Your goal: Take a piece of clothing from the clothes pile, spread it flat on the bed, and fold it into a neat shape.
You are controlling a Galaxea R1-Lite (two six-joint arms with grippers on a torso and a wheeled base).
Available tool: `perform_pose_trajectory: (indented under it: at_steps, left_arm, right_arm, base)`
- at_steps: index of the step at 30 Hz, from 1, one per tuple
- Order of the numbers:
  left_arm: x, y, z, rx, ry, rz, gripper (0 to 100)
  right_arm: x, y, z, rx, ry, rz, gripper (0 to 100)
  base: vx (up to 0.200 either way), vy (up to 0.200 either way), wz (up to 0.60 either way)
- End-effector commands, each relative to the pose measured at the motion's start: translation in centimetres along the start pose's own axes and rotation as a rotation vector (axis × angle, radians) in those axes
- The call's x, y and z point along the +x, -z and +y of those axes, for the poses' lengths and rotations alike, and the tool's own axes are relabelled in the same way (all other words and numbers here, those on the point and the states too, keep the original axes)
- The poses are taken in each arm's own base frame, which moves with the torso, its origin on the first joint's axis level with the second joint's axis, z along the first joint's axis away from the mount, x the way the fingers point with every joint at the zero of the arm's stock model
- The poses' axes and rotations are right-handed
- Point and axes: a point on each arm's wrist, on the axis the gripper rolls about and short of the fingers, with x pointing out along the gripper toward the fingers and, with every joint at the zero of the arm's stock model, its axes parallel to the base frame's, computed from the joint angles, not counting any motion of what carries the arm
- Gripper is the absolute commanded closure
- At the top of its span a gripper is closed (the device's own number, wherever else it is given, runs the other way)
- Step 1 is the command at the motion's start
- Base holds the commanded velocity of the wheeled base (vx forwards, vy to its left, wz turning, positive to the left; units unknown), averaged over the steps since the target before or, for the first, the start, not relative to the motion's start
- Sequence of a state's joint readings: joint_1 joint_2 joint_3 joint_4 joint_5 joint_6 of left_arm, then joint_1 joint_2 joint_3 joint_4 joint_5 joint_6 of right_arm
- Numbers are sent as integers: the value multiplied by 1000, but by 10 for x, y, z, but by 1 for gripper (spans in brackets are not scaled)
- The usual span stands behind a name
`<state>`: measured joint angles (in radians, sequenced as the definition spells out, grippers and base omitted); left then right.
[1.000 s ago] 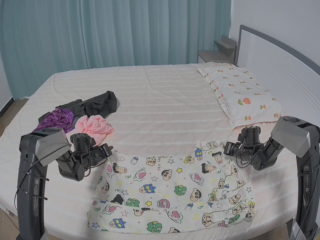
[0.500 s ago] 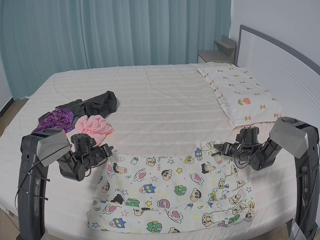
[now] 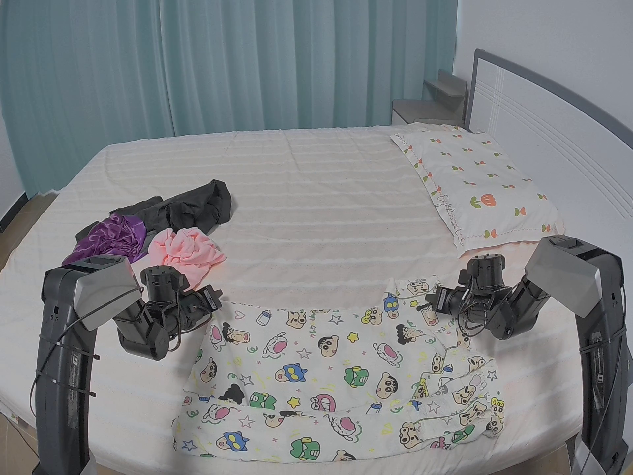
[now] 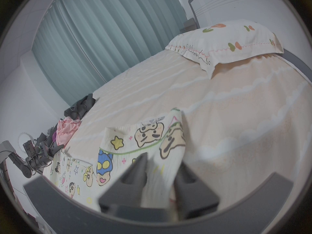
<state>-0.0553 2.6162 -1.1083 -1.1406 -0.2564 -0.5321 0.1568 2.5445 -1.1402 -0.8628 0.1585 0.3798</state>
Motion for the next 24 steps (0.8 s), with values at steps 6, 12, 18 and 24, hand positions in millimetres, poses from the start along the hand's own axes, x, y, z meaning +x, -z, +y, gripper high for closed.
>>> perform_pose_trajectory:
  at_steps: [6,12,18,24]
  left_arm:
    - [4,-6,-8,16,-35,-61,100]
    - [6,-18,-14,44,-60,-117,100]
    - [-2,-8,-10,89,-101,-74,100]
    - [-20,-14,-19,84,-94,-61,100]
  right_arm:
    - [-8,1,-8,13,-56,-27,100]
    - [-10,-3,-5,6,-71,-60,100]
    - [-22,-5,-3,5,-78,-70,100]
    - [-43,-6,2,27,-128,-70,100]
  base:
    - [0,0,0]
    - [0,0,0]
    - [0,0,0]
    - [0,0,0]
